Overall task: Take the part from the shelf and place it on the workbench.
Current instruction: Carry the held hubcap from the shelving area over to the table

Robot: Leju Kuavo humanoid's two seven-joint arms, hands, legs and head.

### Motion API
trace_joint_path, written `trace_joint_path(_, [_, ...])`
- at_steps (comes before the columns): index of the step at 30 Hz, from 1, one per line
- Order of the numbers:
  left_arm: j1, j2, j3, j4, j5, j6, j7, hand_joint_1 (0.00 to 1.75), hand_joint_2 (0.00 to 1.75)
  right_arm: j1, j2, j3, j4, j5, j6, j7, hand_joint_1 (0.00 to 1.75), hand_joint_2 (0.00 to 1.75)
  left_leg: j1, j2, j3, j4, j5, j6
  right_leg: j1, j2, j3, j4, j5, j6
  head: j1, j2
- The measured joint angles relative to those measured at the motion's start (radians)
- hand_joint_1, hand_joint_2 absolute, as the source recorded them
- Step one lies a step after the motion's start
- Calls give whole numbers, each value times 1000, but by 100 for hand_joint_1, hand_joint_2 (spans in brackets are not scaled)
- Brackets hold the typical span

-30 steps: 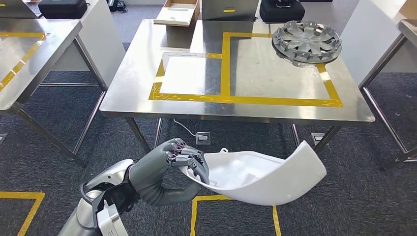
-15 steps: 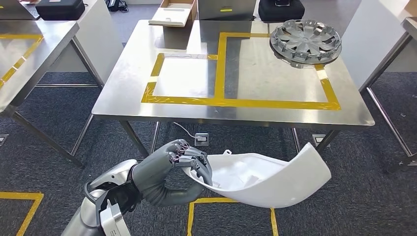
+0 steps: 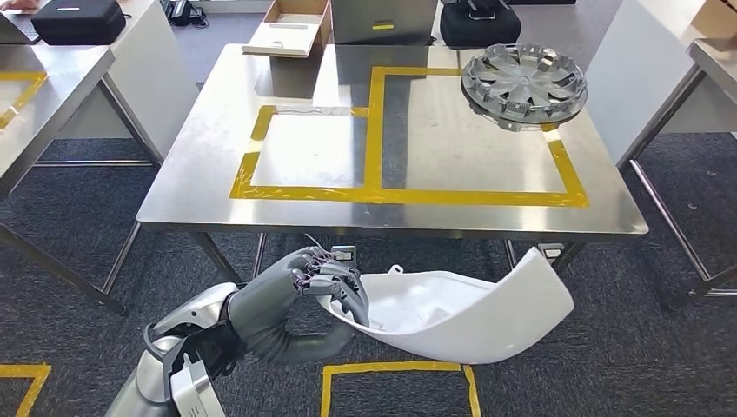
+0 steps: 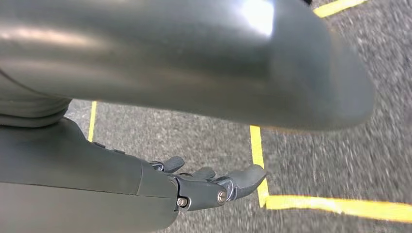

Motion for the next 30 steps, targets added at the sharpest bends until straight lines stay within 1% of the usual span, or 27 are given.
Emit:
trace_joint_path(2, [0,-2,0,0,0,-1,0,175,175,-3,0,0,0,0,-2,0,0,0,3,-1,10,-12,-1,8,-3,-4,1,8,-9,11,1,0])
trace_joint_path(3, [-1,-2,0,-1,1,-2,-1,175,175,-4,0,0,-1,0,-3,-1,0,0,6,0,18,-19,-2,12,-3,-6,-13,37,-22,16,4,0])
trace_joint_path(4, [-1,-3,0,-1,1,-2,-2,175,175,-4,1,0,-1,0,-4,-1,0,0,8,2,25,-23,-5,16,-4,-8,-41,87,-42,21,6,0])
trace_joint_path(6, [0,-3,0,2,2,-4,-5,175,175,-3,1,-1,-1,0,-7,-1,0,0,8,5,33,-24,-14,22,-4,-10,-128,222,-82,28,10,0])
trace_joint_path(7, [1,-3,0,3,2,-5,-6,175,175,-2,0,-3,-1,0,-8,-1,0,0,8,5,37,-23,-19,23,-4,-10,-165,268,-84,30,10,0])
trace_joint_path(8, [2,-3,0,5,2,-5,-6,175,175,0,0,-4,-1,-1,-8,-1,0,0,8,5,43,-22,-25,22,-5,-10,-185,278,-65,31,11,0])
trace_joint_path(9, [2,-3,0,6,2,-5,-7,175,175,2,0,-6,-1,0,-8,-1,0,0,8,4,51,-21,-32,20,-5,-11,-184,247,-27,31,12,0])
trace_joint_path(10, [2,-3,0,6,2,-6,-7,175,175,2,0,-8,-1,0,-8,-1,0,0,8,4,61,-21,-40,18,-5,-13,-164,182,23,30,13,0])
trace_joint_path(11, [2,-3,0,7,2,-6,-8,175,175,2,0,-9,-1,1,-8,-1,0,0,7,4,69,-20,-49,14,-5,-16,-136,112,61,27,14,0])
trace_joint_path(12, [2,-2,0,8,4,-7,-9,175,175,1,0,-10,-1,2,-8,-2,0,0,5,4,76,-19,-57,8,-3,-17,-112,55,84,21,15,0])
trace_joint_path(13, [1,-2,0,8,6,-7,-10,175,175,0,0,-11,-1,3,-8,-2,0,0,3,4,80,-20,-65,3,0,-19,-95,19,91,15,15,0])
trace_joint_path(14, [1,-2,0,9,8,-8,-11,175,175,0,0,-12,-1,4,-8,-2,0,0,1,4,83,-21,-71,-3,2,-19,-89,7,83,7,15,0])
trace_joint_path(16, [1,-2,0,8,12,-8,-13,175,175,1,0,-15,-1,6,-8,-2,0,0,2,5,90,-25,-78,-13,2,-17,-83,0,76,-7,14,0])
trace_joint_path(17, [0,-2,0,8,13,-8,-14,175,175,2,0,-15,-1,7,-8,-2,0,0,3,6,91,-17,-83,-19,0,-16,-75,-3,73,-14,13,0])
trace_joint_path(18, [0,-1,0,8,14,-8,-15,175,175,2,0,-16,-1,9,-8,-2,0,0,4,6,81,9,-95,-25,-2,-16,-65,-6,69,-20,11,0])
trace_joint_path(19, [1,0,1,8,14,-7,-16,175,175,2,0,-16,-1,10,-8,-2,0,0,5,5,57,59,-115,-30,-4,-16,-55,-8,64,-26,10,0])
trace_joint_path(20, [2,3,1,9,14,-7,-17,175,175,2,0,-16,-1,11,-8,-1,0,0,6,5,18,127,-139,-34,-4,-16,-46,-9,57,-31,7,0])
trace_joint_path(21, [3,6,1,10,14,-7,-17,175,175,2,0,-16,-1,13,-8,-1,0,0,7,5,-29,200,-162,-37,-4,-16,-37,-9,49,-33,6,0])
trace_joint_path(22, [5,9,1,12,14,-7,-18,175,175,3,0,-16,-1,13,-8,-1,0,0,7,5,-71,256,-169,-39,-4,-15,-28,-9,40,-33,5,0])
trace_joint_path(23, [7,12,1,13,14,-6,-18,175,175,5,0,-16,-1,14,-8,0,0,0,8,5,-98,277,-155,-40,-4,-14,-16,-9,30,-32,4,0])
trace_joint_path(24, [7,14,1,14,14,-5,-19,175,175,6,0,-16,-1,14,-8,0,0,0,8,5,-105,259,-118,-39,-4,-13,-2,-9,20,-31,3,0])
trace_joint_path(25, [8,16,1,15,14,-5,-20,175,175,7,0,-17,-1,14,-8,0,0,0,8,5,-94,203,-65,-36,-4,-11,14,-9,8,-29,2,0])
trace_joint_path(26, [8,18,1,15,14,-4,-22,175,175,7,0,-17,-1,14,-8,0,0,0,8,5,-73,131,-13,-33,-5,-10,27,-9,-4,-25,1,0])
trace_joint_path(27, [7,19,1,15,15,-3,-24,175,175,7,0,-17,-1,14,-8,0,0,0,6,4,-49,67,19,-29,-4,-9,38,-9,-15,-20,1,0])
trace_joint_path(28, [8,21,1,16,15,-3,-25,175,175,5,0,-17,-1,14,-8,0,0,0,5,4,-31,23,34,-23,-3,-8,45,-11,-24,-14,0,0])
trace_joint_path(29, [8,22,2,16,15,-2,-27,175,175,4,0,-17,-1,14,-8,0,0,0,2,3,-22,3,31,-16,-1,-8,51,-13,-29,-7,0,0])
trace_joint_path(30, [8,24,2,16,15,-1,-27,175,175,2,0,-17,-1,14,-8,0,0,0,0,1,-17,-2,20,-9,0,-8,56,-12,-30,1,0,0])
